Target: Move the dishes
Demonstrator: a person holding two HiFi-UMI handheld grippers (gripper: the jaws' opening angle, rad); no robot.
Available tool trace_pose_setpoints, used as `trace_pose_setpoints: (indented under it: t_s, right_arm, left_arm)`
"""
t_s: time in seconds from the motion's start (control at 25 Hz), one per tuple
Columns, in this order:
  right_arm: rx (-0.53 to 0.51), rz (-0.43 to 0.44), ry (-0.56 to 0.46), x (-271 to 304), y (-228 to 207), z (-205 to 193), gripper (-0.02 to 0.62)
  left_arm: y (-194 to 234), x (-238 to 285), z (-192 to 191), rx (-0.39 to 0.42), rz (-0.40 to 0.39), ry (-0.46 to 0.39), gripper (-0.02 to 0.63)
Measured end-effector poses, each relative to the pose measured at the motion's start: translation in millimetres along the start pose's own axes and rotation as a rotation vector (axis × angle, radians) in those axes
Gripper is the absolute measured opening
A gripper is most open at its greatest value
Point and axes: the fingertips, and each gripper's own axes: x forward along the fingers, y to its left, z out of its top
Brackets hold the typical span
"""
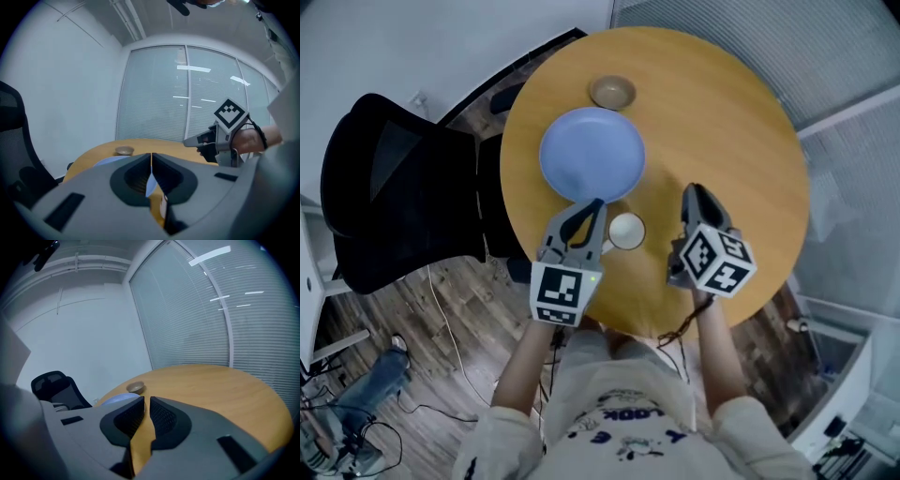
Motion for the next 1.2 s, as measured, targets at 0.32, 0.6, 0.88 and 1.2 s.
trace_pose_setpoints:
  t_s: [0.32, 0.6, 0.88, 1.2]
  right_arm:
    - [-0.02, 0.012, 0.027, -36.9, -2.5, -54.7, 0.038]
    - [-0.004, -0.001, 0.022, -52.9, -1.0, -83.3, 0.038]
    - [-0.007, -0.031, 0.055, -59.9, 2.0, -115.5, 0.038]
    - [-0.014, -0.057, 0.085, -57.1, -3.5, -140.2, 0.038]
  left_arm:
    - [-13.0, -36.3, -41.8, 0.028, 0.025, -0.035, 0.009]
    - [-34.2, -41.9, -74.4, 0.047, -0.031, -0.036, 0.009]
    - [-43.2, -30.8, -102.4, 0.068, -0.114, -0.025, 0.107]
    - [-46.2, -12.3, -117.4, 0.097, -0.156, 0.0, 0.113]
